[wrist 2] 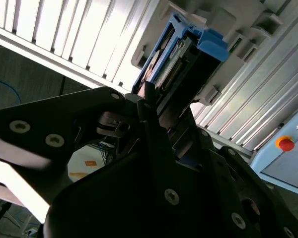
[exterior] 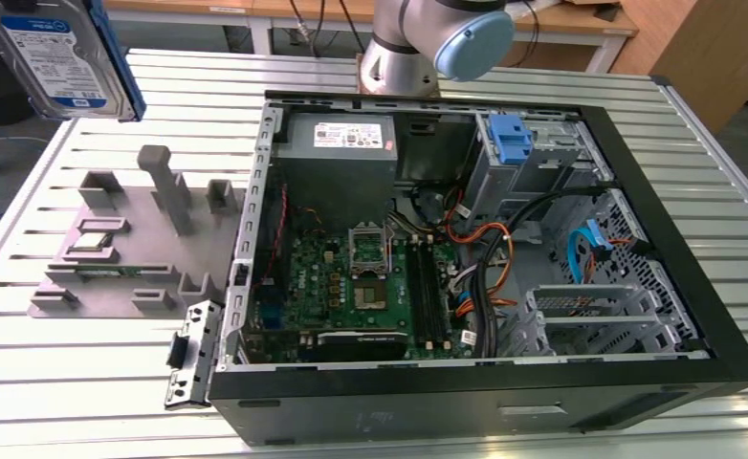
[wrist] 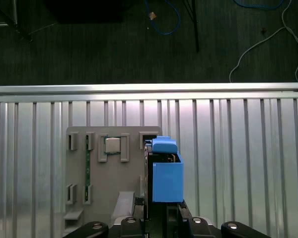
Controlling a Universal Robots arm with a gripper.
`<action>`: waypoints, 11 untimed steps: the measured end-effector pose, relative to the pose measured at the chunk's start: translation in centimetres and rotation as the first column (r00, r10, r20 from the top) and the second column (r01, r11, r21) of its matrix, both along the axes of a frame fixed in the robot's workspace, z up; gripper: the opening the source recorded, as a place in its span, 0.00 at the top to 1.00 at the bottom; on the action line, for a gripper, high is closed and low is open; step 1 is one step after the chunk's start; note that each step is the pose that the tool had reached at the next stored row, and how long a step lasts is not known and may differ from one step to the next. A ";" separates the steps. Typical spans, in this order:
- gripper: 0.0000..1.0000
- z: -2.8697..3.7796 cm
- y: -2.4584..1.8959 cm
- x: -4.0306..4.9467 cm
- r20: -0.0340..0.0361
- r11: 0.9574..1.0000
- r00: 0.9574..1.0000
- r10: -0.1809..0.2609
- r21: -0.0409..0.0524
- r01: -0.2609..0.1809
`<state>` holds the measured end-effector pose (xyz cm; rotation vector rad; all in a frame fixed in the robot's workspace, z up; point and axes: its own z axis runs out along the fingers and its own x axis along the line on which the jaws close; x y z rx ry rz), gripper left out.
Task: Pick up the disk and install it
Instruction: 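Pick up the disk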
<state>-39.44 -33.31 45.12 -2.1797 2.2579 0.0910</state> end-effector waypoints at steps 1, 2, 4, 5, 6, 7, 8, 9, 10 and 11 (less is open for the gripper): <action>0.65 0.03 0.00 0.00 0.000 1.000 1.000 0.000 0.000 0.000; 0.65 0.06 0.00 0.00 0.000 1.000 1.000 0.000 0.000 0.000; 0.65 0.11 0.00 0.00 0.000 1.000 1.000 0.000 0.000 0.000; 0.65 0.14 0.00 0.00 0.000 1.000 1.000 0.000 0.000 0.000; 0.65 0.17 0.00 0.00 0.000 1.000 1.000 0.000 0.000 0.000; 0.65 0.20 0.00 0.00 0.000 1.000 1.000 0.000 0.000 0.000; 0.65 0.23 0.00 0.00 0.000 1.000 1.000 0.000 0.000 0.000; 0.65 0.26 0.00 0.00 0.000 1.000 1.000 0.000 0.000 0.000; 0.65 0.29 0.00 0.00 0.000 1.000 1.000 0.000 0.000 0.000; 0.65 0.32 0.00 0.00 0.000 1.000 1.000 0.000 0.000 0.000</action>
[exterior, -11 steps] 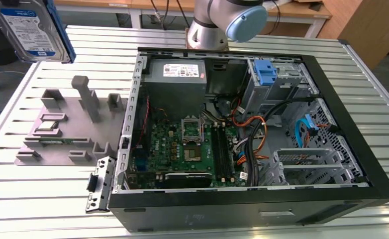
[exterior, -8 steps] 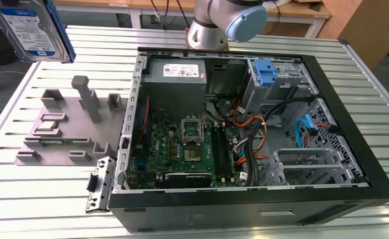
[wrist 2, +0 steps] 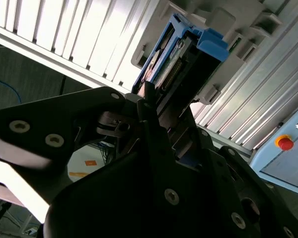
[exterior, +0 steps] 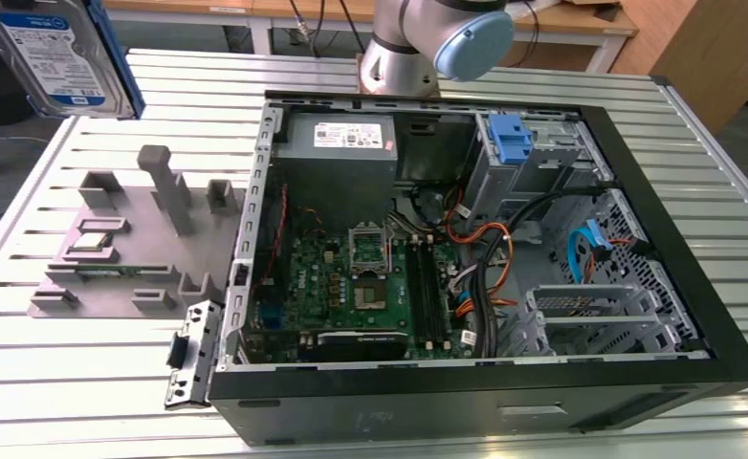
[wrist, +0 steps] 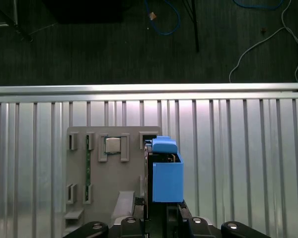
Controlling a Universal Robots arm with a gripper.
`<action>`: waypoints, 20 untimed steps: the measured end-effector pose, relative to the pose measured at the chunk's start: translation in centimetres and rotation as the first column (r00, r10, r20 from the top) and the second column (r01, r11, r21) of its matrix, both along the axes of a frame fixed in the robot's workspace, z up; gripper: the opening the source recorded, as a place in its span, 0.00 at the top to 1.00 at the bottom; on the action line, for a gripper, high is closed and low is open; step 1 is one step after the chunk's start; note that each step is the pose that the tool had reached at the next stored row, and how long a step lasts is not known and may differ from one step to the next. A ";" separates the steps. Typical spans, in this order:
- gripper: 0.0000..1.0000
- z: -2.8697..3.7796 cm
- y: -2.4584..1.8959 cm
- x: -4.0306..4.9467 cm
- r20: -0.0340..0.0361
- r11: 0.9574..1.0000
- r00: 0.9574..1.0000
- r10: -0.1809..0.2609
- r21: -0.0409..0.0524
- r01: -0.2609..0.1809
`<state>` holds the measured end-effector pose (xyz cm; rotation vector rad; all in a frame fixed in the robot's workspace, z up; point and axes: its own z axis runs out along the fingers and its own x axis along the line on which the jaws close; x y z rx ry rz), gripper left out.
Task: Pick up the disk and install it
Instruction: 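Pick up the disk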
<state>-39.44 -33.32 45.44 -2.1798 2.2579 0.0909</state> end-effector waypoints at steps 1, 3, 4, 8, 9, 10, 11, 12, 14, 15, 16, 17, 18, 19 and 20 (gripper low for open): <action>0.65 0.03 0.00 0.00 0.000 1.000 1.000 0.000 0.000 0.000; 0.65 0.09 0.00 0.00 0.000 1.000 1.000 0.000 0.000 0.000; 0.65 0.11 0.00 0.00 0.000 1.000 1.000 0.000 0.000 0.000; 0.65 0.23 0.00 0.00 0.000 1.000 1.000 0.000 0.000 0.000; 0.65 0.26 0.00 0.00 0.000 1.000 1.000 0.000 0.000 0.000; 0.65 0.29 0.00 0.00 0.000 1.000 1.000 0.000 0.000 0.000; 0.65 0.32 0.00 0.00 0.000 1.000 1.000 0.000 0.000 0.000; 0.65 0.35 0.00 0.00 0.000 1.000 1.000 0.000 0.000 0.000; 0.65 0.40 0.00 0.00 0.000 1.000 1.000 0.000 0.000 0.000; 0.65 0.43 0.00 0.00 0.000 1.000 1.000 0.000 0.000 0.000; 0.65 0.46 0.00 0.00 0.000 1.000 1.000 0.000 0.000 0.000; 0.65 0.49 0.00 0.00 0.000 1.000 1.000 0.000 0.000 0.000; 0.65 0.52 0.00 0.00 0.000 1.000 1.000 0.000 0.000 0.000; 0.65 0.55 0.00 0.00 0.000 1.000 1.000 0.000 0.000 0.000; 0.65 0.58 0.00 0.00 0.000 1.000 1.000 0.000 0.000 0.000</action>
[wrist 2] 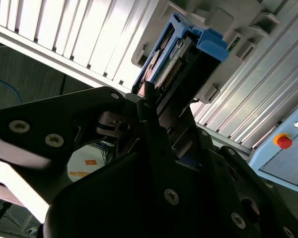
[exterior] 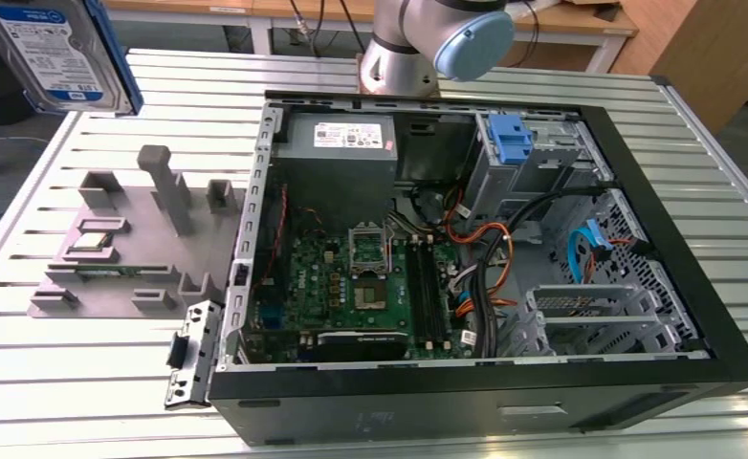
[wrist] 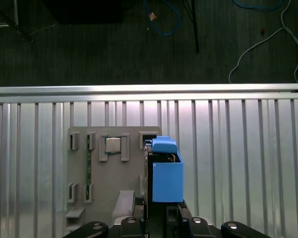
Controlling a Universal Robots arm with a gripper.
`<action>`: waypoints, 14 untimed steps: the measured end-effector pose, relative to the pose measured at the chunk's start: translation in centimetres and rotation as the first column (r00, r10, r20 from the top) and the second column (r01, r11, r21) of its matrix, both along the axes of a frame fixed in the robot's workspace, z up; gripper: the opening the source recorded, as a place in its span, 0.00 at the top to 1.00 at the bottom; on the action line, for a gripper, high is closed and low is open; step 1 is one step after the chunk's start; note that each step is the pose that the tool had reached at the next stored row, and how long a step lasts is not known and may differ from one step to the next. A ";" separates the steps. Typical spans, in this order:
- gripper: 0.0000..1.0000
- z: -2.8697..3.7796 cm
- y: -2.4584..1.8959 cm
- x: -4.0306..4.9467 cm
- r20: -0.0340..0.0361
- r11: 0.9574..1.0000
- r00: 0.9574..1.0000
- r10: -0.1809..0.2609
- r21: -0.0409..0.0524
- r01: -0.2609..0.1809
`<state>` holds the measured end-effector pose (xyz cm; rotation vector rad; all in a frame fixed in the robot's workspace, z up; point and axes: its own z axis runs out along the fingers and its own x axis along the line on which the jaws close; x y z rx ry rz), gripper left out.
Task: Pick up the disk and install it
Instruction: 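Pick up the disk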
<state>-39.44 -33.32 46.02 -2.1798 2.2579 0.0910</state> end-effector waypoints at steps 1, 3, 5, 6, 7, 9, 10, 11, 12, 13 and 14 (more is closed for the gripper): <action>0.65 0.03 0.00 0.00 0.000 1.000 1.000 0.000 0.000 0.000; 0.65 0.08 0.00 0.00 0.000 1.000 1.000 0.000 0.000 0.000; 0.65 0.15 0.00 0.00 0.000 1.000 1.000 0.000 0.000 0.000; 0.65 0.16 0.00 0.00 0.000 1.000 1.000 0.000 0.000 0.000; 0.65 0.21 0.00 0.00 0.000 1.000 1.000 0.000 0.000 0.000; 0.65 0.33 0.00 0.00 0.000 1.000 1.000 0.000 0.000 0.000; 0.65 0.33 0.00 0.00 0.000 1.000 1.000 0.000 0.000 0.000; 0.65 0.33 0.00 0.00 0.000 1.000 1.000 0.000 0.000 0.000; 0.65 0.36 0.00 0.00 0.000 1.000 1.000 0.000 0.000 0.000; 0.65 0.39 0.00 0.00 0.000 1.000 1.000 0.000 0.000 0.000; 0.65 0.39 0.00 0.00 0.000 1.000 1.000 0.000 0.000 0.000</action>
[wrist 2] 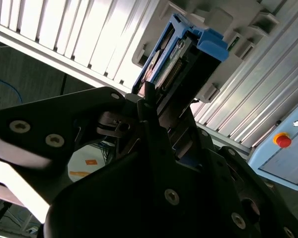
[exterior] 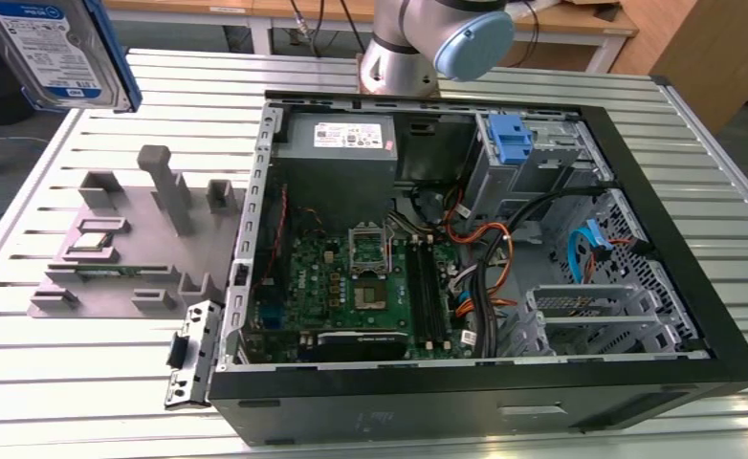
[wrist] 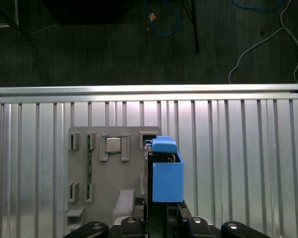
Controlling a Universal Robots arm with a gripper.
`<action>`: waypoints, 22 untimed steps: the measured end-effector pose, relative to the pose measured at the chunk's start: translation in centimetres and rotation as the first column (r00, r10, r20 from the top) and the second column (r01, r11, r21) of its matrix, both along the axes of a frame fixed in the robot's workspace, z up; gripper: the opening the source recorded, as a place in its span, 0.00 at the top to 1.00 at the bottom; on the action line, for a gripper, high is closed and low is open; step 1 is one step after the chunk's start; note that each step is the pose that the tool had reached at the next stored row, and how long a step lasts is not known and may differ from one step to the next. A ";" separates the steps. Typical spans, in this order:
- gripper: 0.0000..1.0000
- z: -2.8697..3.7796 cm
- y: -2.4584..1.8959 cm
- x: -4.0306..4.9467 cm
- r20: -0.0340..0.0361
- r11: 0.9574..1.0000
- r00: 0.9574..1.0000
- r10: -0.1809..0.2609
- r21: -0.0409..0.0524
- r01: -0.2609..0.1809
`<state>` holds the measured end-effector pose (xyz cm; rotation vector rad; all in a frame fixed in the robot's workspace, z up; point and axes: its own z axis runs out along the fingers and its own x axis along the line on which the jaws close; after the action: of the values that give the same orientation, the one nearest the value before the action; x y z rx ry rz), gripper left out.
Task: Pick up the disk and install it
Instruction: 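Pick up the disk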
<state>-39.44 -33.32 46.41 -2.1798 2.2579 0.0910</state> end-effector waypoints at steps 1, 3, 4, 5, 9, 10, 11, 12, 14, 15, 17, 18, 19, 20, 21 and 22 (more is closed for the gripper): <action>0.65 0.00 0.00 0.00 0.000 1.000 1.000 0.000 0.000 0.000; 0.65 0.05 0.00 0.00 0.000 1.000 1.000 0.000 0.000 0.000; 0.65 0.08 0.00 0.00 0.000 1.000 1.000 0.000 0.000 0.000; 0.65 0.10 0.00 0.00 0.000 1.000 1.000 0.000 0.000 0.000; 0.65 0.10 0.00 0.00 0.000 1.000 1.000 0.000 0.000 0.000; 0.65 0.12 0.00 0.00 0.000 1.000 1.000 0.000 0.000 0.000; 0.65 0.13 0.00 0.00 0.000 1.000 1.000 0.000 0.000 0.000; 0.65 0.13 0.00 0.00 0.000 1.000 1.000 0.000 0.000 0.000; 0.65 0.18 0.00 0.00 0.000 1.000 1.000 0.000 0.000 0.000; 0.65 0.20 0.00 0.00 0.000 1.000 1.000 0.000 0.000 0.000; 0.65 0.29 0.00 0.00 0.000 1.000 1.000 0.000 0.000 0.000; 0.65 0.30 0.00 0.00 0.000 1.000 1.000 0.000 0.000 0.000; 0.65 0.30 0.00 0.00 0.000 1.000 1.000 0.000 0.000 0.000; 0.65 0.31 0.00 0.00 0.000 1.000 1.000 0.000 0.000 0.000; 0.65 0.31 0.00 0.00 0.000 1.000 1.000 0.000 0.000 0.000; 0.65 0.31 0.00 0.00 0.000 1.000 1.000 0.000 0.000 0.000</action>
<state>-39.44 -33.32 46.72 -2.1798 2.2579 0.0910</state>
